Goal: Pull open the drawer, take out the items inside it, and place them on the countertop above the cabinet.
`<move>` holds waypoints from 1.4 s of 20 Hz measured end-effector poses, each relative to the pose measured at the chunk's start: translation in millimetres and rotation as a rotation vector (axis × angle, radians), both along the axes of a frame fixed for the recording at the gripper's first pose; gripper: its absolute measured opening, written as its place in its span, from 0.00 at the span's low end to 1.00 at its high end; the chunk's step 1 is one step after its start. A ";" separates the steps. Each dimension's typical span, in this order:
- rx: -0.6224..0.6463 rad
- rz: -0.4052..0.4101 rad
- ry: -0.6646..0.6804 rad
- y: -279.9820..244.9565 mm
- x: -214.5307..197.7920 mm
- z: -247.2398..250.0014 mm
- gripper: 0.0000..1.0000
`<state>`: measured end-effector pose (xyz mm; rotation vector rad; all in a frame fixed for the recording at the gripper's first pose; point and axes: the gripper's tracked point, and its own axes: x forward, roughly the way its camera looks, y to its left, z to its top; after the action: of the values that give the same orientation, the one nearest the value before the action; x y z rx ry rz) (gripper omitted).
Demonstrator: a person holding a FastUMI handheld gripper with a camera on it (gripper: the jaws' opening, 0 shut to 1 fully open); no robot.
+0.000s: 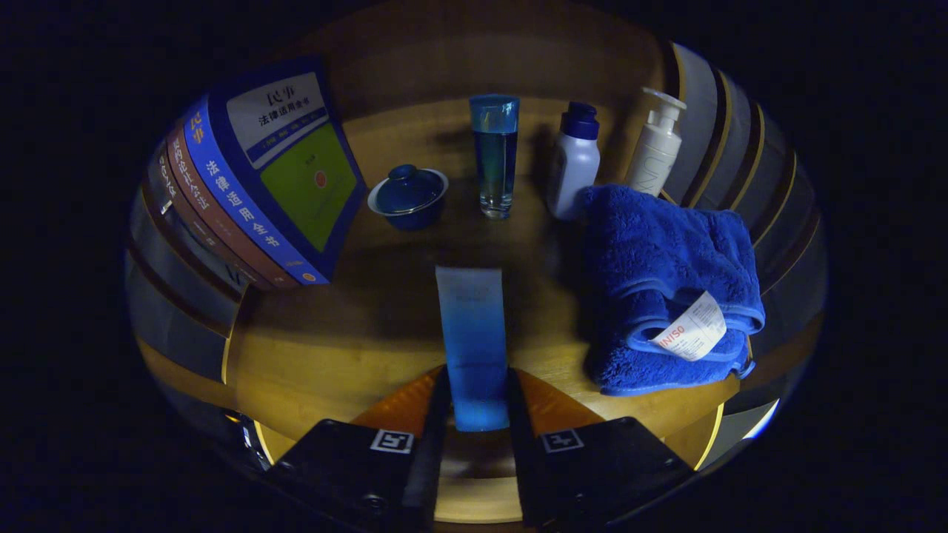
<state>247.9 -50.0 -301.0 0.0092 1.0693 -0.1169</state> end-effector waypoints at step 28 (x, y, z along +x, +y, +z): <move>-0.013 0.119 -0.689 35.9 -252.8 152.3 0.99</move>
<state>-4.8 -14.0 -148.7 -0.0244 0.3793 -0.0080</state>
